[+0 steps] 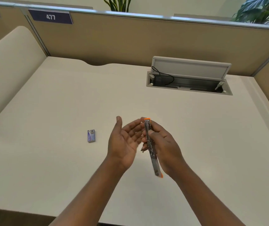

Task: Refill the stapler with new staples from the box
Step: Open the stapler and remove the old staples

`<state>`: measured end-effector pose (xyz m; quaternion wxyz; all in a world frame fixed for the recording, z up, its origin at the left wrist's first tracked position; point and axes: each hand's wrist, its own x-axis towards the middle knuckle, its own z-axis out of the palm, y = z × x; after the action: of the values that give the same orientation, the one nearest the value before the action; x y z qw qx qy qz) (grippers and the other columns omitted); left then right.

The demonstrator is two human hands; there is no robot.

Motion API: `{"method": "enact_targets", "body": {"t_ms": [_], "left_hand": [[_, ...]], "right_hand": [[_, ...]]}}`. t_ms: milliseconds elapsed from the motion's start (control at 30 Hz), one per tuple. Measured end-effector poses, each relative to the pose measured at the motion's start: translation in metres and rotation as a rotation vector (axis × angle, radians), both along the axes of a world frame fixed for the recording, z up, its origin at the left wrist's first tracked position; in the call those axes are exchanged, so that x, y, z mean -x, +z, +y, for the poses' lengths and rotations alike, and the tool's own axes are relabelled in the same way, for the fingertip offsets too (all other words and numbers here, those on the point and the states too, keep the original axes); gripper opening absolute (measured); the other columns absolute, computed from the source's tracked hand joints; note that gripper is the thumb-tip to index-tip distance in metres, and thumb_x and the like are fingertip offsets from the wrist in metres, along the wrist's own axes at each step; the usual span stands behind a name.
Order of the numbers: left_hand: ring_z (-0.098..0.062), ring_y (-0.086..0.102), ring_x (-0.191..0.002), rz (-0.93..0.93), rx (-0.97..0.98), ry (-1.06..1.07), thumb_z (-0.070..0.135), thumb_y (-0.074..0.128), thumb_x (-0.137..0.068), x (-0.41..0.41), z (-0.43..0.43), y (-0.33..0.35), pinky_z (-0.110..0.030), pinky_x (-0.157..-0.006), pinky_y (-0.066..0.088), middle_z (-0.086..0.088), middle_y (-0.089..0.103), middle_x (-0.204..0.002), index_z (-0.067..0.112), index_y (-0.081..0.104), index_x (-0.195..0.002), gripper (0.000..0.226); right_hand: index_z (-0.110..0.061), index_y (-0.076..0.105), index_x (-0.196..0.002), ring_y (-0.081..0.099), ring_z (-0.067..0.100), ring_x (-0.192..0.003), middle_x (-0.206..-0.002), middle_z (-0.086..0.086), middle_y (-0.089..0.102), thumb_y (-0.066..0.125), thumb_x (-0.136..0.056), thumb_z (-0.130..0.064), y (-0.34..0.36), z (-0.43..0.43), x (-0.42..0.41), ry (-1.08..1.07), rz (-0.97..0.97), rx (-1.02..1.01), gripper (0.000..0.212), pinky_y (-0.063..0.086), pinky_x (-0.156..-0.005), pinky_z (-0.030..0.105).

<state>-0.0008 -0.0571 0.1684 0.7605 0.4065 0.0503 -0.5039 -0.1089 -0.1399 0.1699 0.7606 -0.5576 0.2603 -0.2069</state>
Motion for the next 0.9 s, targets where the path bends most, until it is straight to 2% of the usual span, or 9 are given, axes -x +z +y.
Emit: {"method": "enact_targets", "body": {"t_ms": [100, 200, 300, 467, 600, 700, 767, 833, 900], "left_hand": [[-0.036, 0.062, -0.128, 0.205, 0.167, -0.063, 0.069, 0.034, -0.099, -0.006, -0.003, -0.001, -0.046, -0.113, 0.044, -0.026, 0.062, -0.138, -0.006, 0.057, -0.135, 0.087], [-0.038, 0.056, -0.135, 0.255, 0.292, -0.065, 0.073, 0.031, -0.097, -0.005, -0.003, -0.003, -0.046, -0.107, 0.052, -0.029, 0.056, -0.144, -0.008, 0.054, -0.139, 0.093], [-0.040, 0.055, -0.135, 0.285, 0.396, -0.065, 0.074, 0.031, -0.097, -0.002, -0.004, -0.008, -0.047, -0.102, 0.055, -0.030, 0.053, -0.147, -0.009, 0.054, -0.140, 0.096], [-0.037, 0.054, -0.136, 0.292, 0.376, -0.038, 0.076, 0.032, -0.095, 0.002, -0.005, -0.015, -0.045, -0.107, 0.051, -0.031, 0.053, -0.146, -0.008, 0.057, -0.136, 0.097], [-0.039, 0.050, -0.140, 0.266, 0.339, -0.020, 0.077, 0.032, -0.094, 0.000, -0.007, -0.016, -0.049, -0.117, 0.038, -0.030, 0.051, -0.148, -0.008, 0.053, -0.138, 0.098], [-0.040, 0.052, -0.136, 0.254, 0.298, -0.010, 0.076, 0.034, -0.094, -0.002, -0.007, -0.016, -0.050, -0.117, 0.036, -0.027, 0.058, -0.139, -0.008, 0.062, -0.129, 0.096], [-0.038, 0.059, -0.125, 0.244, 0.277, -0.016, 0.075, 0.035, -0.095, -0.003, -0.006, -0.014, -0.049, -0.109, 0.047, -0.027, 0.065, -0.128, -0.007, 0.066, -0.124, 0.093], [-0.036, 0.070, -0.100, 0.218, 0.204, -0.026, 0.068, 0.039, -0.097, -0.004, -0.007, -0.015, -0.046, -0.087, 0.062, -0.025, 0.070, -0.107, -0.006, 0.072, -0.112, 0.082], [-0.029, 0.066, -0.072, 0.155, 0.067, -0.046, 0.057, 0.042, -0.101, -0.004, -0.006, -0.020, -0.038, -0.066, 0.056, -0.015, 0.065, -0.079, 0.000, 0.072, -0.094, 0.065]], "right_hand": [[-0.016, 0.064, -0.138, 0.065, 0.006, -0.100, -0.112, -0.004, 0.065, 0.051, -0.101, -0.007, 0.003, 0.006, -0.001, -0.011, 0.090, 0.723, 0.040, 0.057, -0.084, 0.025], [-0.013, 0.068, -0.133, 0.065, 0.003, -0.100, -0.114, -0.003, 0.069, 0.060, -0.099, -0.002, 0.004, 0.006, -0.001, -0.086, 0.098, 0.927, 0.036, 0.056, -0.083, 0.021], [-0.017, 0.072, -0.127, 0.066, 0.001, -0.096, -0.112, -0.006, 0.073, 0.065, -0.096, -0.004, 0.005, 0.001, 0.001, -0.127, 0.115, 0.966, 0.035, 0.051, -0.078, 0.013], [-0.023, 0.073, -0.124, 0.070, 0.013, -0.089, -0.107, -0.009, 0.074, 0.063, -0.097, -0.005, 0.003, 0.001, 0.002, -0.164, 0.122, 0.737, 0.034, 0.060, -0.069, 0.031], [-0.027, 0.074, -0.123, 0.065, 0.009, -0.079, -0.112, -0.011, 0.076, 0.062, -0.099, -0.009, 0.005, 0.003, 0.000, -0.218, 0.125, 0.553, 0.031, 0.053, -0.057, 0.020], [-0.032, 0.075, -0.119, 0.063, 0.009, -0.072, -0.107, -0.007, 0.078, 0.061, -0.101, -0.014, 0.007, 0.000, -0.001, -0.217, 0.110, 0.344, 0.028, 0.052, -0.056, 0.024], [-0.032, 0.076, -0.114, 0.063, 0.009, -0.069, -0.101, -0.002, 0.078, 0.059, -0.103, -0.019, 0.010, -0.002, 0.000, -0.211, 0.061, 0.129, 0.024, 0.052, -0.054, 0.025], [-0.028, 0.077, -0.114, 0.063, 0.009, -0.066, -0.097, 0.001, 0.078, 0.057, -0.103, -0.022, 0.012, -0.004, -0.001, -0.229, 0.008, -0.071, 0.023, 0.050, -0.051, 0.024], [-0.019, 0.074, -0.117, 0.062, 0.012, -0.064, -0.096, 0.006, 0.076, 0.055, -0.104, -0.021, 0.012, -0.006, -0.002, -0.234, -0.030, -0.224, 0.023, 0.048, -0.048, 0.024]]}}
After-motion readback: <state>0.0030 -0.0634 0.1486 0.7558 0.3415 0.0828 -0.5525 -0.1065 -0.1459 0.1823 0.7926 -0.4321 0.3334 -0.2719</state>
